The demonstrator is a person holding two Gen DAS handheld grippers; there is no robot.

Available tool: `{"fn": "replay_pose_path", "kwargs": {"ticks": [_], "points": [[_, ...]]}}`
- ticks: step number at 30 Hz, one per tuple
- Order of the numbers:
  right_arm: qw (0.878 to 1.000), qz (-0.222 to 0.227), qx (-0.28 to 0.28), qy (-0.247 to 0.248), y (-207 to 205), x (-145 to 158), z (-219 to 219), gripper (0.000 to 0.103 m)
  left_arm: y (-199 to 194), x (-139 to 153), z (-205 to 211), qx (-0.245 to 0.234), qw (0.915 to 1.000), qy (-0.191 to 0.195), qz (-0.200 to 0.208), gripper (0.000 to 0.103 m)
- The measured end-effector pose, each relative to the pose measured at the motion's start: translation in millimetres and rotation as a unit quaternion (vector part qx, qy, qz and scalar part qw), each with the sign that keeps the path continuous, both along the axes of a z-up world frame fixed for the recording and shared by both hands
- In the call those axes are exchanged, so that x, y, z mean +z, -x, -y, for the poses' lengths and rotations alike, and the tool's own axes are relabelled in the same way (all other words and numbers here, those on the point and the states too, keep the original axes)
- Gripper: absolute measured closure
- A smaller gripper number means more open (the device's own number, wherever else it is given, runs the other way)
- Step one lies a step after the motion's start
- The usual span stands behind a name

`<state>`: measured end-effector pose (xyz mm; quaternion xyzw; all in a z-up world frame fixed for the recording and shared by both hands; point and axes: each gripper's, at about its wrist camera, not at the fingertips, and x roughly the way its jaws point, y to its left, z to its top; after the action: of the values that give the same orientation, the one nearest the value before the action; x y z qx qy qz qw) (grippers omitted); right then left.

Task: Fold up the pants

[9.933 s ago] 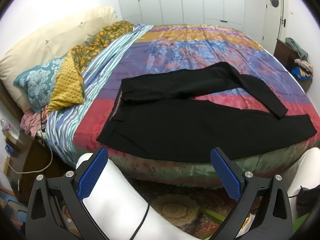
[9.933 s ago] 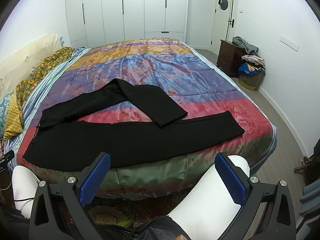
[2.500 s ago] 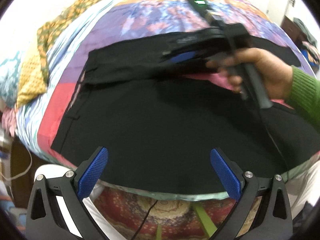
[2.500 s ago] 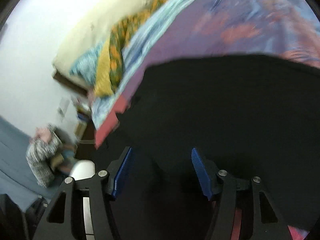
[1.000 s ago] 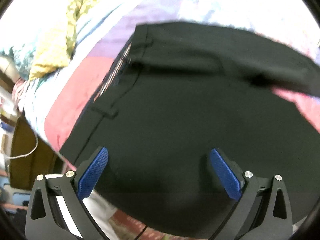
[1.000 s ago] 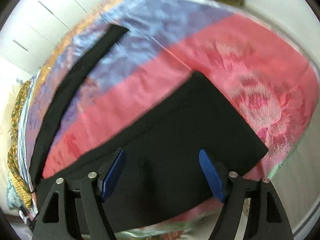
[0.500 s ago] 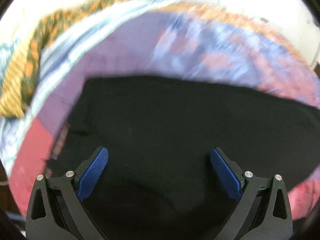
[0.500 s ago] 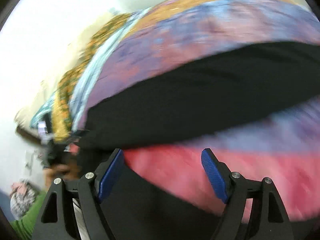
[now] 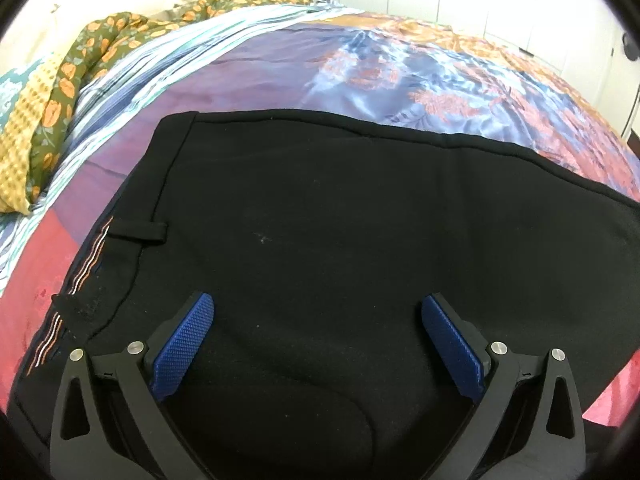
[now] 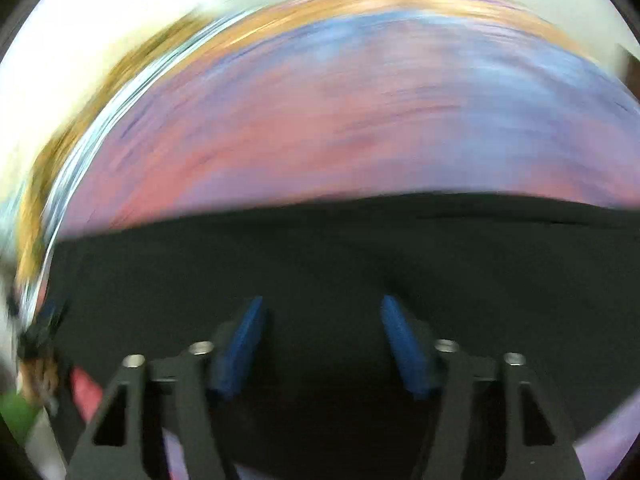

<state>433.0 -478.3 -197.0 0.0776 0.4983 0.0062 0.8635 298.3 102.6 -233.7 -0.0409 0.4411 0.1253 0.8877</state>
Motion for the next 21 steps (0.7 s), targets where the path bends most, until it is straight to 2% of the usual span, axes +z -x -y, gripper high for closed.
{"fn": "replay_pose_path", "kwargs": {"ticks": [1,2,4,5,9,12,14,15,16,17,18,19,21], "points": [[0.997,-0.006,-0.074,0.037,7,5,48,0.043,-2,-1,1,0.000,1.0000,-0.001,0.001,0.000],[0.992,-0.012,-0.116,0.049,12,8,74,0.042,-3,-1,1,0.001,1.0000,-0.002,0.002,0.000],[0.978,-0.006,-0.207,0.036,39,20,141,0.042,-3,-2,2,0.001,1.0000,-0.003,0.003,0.000],[0.974,0.001,-0.223,0.028,49,25,158,0.042,-3,-3,2,0.001,1.0000,-0.004,0.004,0.000],[0.981,0.024,-0.187,-0.046,64,32,175,0.042,-3,-3,2,0.002,1.0000,-0.007,0.003,0.001],[0.988,0.015,-0.149,-0.030,42,31,150,0.043,-3,-3,3,0.002,0.9999,-0.010,0.001,0.001],[0.991,0.002,-0.133,0.007,29,30,139,0.044,-4,-4,4,0.002,0.9999,-0.012,0.000,0.001],[0.991,-0.005,-0.131,0.017,24,26,135,0.048,-5,-4,4,0.003,0.9999,-0.013,0.000,0.001],[0.992,-0.014,-0.127,0.018,20,23,133,0.062,-5,-4,4,0.003,0.9999,-0.014,-0.001,0.001],[0.992,-0.027,-0.121,0.026,20,21,133,0.070,-5,-5,4,0.003,0.9999,-0.015,-0.002,0.001],[0.991,-0.034,-0.117,0.052,21,21,127,0.089,-6,-5,4,0.003,0.9999,-0.015,-0.002,0.001],[0.991,-0.031,-0.109,0.068,24,24,123,0.095,-6,-5,4,0.004,0.9999,-0.015,-0.001,0.001],[0.992,-0.009,-0.090,0.083,44,40,113,0.096,-6,-5,4,0.003,0.9999,-0.015,-0.002,0.001]]}}
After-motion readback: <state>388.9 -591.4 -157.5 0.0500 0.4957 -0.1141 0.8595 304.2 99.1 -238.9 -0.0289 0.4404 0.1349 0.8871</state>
